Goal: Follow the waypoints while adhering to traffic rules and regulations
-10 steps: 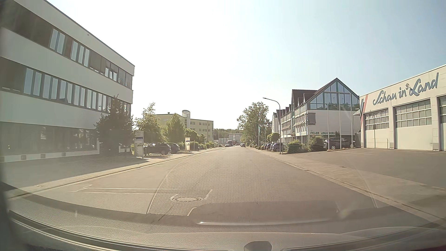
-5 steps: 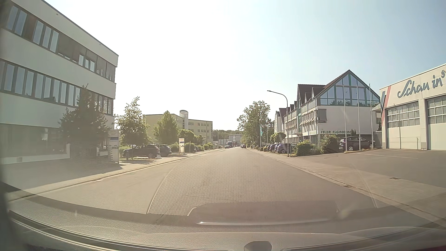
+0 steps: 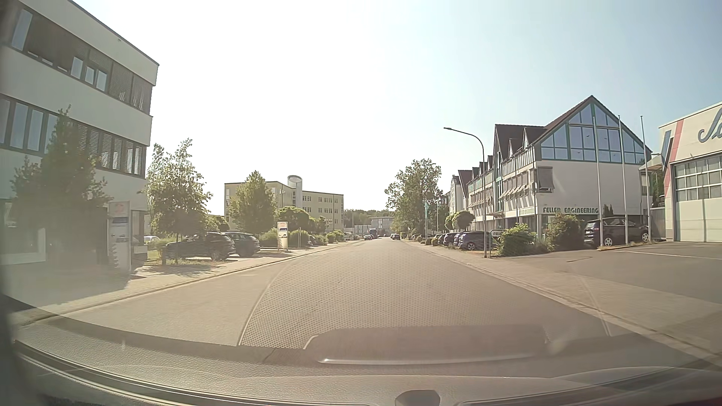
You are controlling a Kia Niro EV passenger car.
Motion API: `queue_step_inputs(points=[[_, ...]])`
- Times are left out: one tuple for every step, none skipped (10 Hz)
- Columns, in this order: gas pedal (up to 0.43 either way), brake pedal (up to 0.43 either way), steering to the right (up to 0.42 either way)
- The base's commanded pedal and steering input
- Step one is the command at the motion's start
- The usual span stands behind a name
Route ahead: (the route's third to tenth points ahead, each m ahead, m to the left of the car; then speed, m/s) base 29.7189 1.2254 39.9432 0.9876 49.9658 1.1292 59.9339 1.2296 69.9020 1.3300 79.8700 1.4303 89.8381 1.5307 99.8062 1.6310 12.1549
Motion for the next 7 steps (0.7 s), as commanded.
queue_step_inputs(points=[[0.02,0.018,-0.001],[0.039,0.018,-0.002],[0.047,0.018,-0.001],[0.059,0.018,-0.001],[0.067,0.018,0.002],[0.067,0.018,0.008],[0.059,0.018,0.007]])
